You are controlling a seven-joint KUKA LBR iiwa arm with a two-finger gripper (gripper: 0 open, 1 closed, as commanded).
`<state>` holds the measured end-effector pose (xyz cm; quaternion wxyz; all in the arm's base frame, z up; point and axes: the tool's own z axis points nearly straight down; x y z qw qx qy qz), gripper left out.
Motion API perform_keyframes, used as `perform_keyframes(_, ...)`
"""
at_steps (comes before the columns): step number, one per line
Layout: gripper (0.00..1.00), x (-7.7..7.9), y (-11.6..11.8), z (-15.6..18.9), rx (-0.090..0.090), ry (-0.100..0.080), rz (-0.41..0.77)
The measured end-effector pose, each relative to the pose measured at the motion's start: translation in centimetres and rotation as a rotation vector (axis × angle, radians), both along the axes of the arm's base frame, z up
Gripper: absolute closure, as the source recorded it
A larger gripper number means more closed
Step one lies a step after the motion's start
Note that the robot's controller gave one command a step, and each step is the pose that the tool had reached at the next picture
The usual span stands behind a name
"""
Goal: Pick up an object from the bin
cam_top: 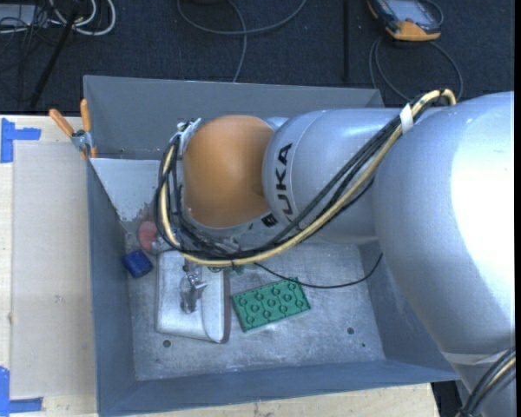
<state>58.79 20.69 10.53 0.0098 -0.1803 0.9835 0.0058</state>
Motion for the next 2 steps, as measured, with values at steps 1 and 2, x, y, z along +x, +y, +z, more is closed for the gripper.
perform_keyframes(1, 0.00, -7.9, 3.1, -3.2, -0.016, 0.013, 0.400)
perform_keyframes(2, 0.00, -1.3, -1.8, 7.8, -0.013, 0.011, -0.040)
